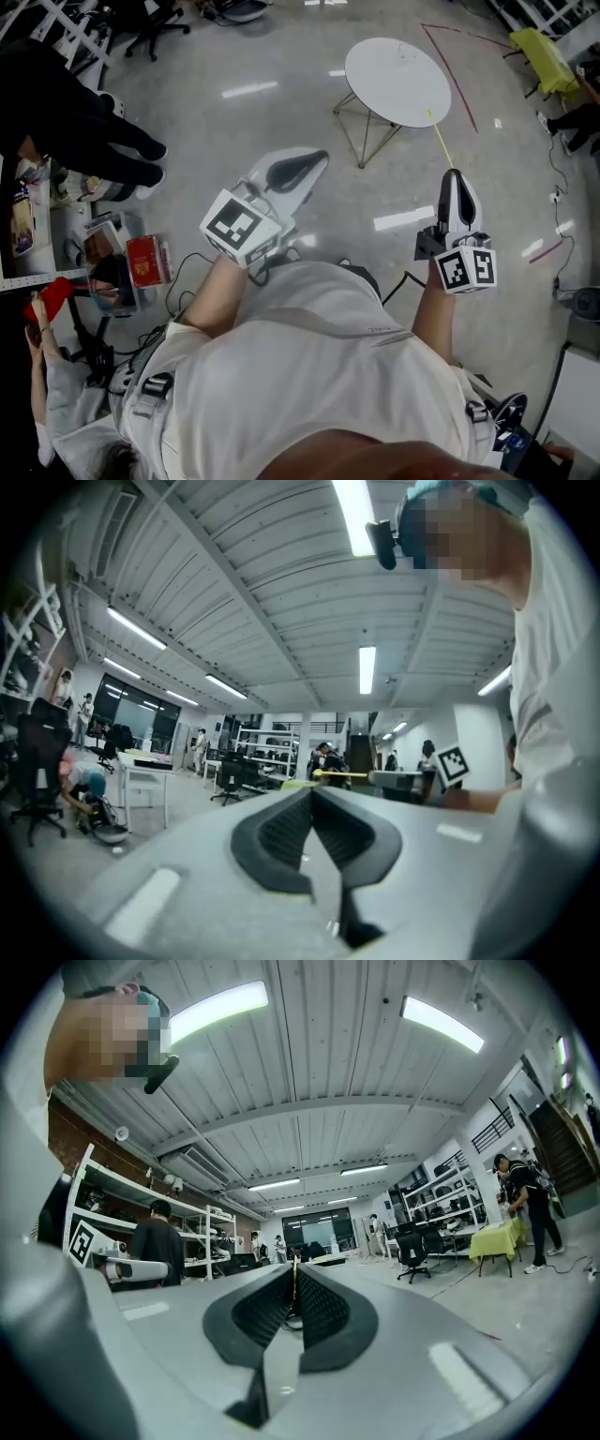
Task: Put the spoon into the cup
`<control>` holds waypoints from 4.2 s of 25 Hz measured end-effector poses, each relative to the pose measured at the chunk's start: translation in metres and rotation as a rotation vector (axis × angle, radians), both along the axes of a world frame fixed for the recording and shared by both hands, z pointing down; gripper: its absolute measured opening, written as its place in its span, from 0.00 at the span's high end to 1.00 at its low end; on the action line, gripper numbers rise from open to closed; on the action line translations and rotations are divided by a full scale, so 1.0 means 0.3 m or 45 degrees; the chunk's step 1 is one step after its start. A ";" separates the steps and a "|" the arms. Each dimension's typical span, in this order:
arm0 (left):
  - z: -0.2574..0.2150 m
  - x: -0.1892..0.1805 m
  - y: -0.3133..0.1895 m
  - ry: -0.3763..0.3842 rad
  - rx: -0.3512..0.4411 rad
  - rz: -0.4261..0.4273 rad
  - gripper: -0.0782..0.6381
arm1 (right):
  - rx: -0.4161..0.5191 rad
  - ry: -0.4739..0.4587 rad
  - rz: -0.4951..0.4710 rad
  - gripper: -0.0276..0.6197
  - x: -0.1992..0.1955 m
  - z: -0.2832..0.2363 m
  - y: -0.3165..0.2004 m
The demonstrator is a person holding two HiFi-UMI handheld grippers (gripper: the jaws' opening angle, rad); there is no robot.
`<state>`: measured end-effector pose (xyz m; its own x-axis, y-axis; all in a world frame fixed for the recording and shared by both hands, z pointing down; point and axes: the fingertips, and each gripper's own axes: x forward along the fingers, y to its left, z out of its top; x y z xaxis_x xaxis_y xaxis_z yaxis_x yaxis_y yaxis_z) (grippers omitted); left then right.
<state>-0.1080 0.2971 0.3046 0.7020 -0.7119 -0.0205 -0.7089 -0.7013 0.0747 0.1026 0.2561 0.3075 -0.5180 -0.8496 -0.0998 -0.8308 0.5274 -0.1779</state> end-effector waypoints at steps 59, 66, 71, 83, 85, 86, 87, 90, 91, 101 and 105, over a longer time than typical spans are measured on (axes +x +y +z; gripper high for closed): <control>0.229 0.277 -1.997 -0.044 -0.193 0.094 0.89 | -0.303 0.129 0.134 0.94 0.337 0.314 -1.930; 0.240 0.152 -2.269 -0.129 -0.142 0.163 0.89 | -0.357 0.257 0.175 0.94 0.193 0.356 -2.190; 0.245 0.189 -2.352 -0.109 -0.163 0.200 0.89 | -0.407 0.398 0.139 0.94 0.162 0.417 -2.302; 0.214 0.278 -2.402 -0.110 -0.204 0.098 0.89 | -0.718 0.697 -0.008 0.94 0.218 0.793 -2.463; 0.217 0.279 -2.415 -0.108 -0.216 0.079 0.89 | -0.741 0.734 -0.031 0.94 0.207 0.848 -2.488; 0.222 0.278 -2.421 -0.109 -0.221 0.072 0.89 | -0.747 0.752 -0.036 0.94 0.200 0.875 -2.500; 0.226 0.278 -2.428 -0.110 -0.225 0.066 0.89 | -0.756 0.772 -0.042 0.94 0.193 0.903 -2.510; 0.239 0.281 -2.449 -0.115 -0.236 0.049 0.89 | -0.804 0.833 -0.075 0.94 0.176 0.994 -2.533; 0.243 0.282 -2.454 -0.117 -0.240 0.044 0.89 | -0.822 0.850 -0.086 0.94 0.172 1.023 -2.538; 0.258 0.271 -2.459 -0.128 -0.250 0.039 0.89 | -0.902 0.862 -0.135 0.87 0.127 1.132 -2.546; 0.246 0.279 -2.460 -0.123 -0.239 0.051 0.89 | -0.820 0.793 -0.082 0.89 0.142 1.033 -2.559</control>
<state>-0.0243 -0.4410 0.3783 0.7219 -0.6686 0.1782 -0.6912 -0.7090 0.1398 0.1453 -0.5115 0.6174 -0.3677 -0.6112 0.7008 -0.8477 0.5301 0.0176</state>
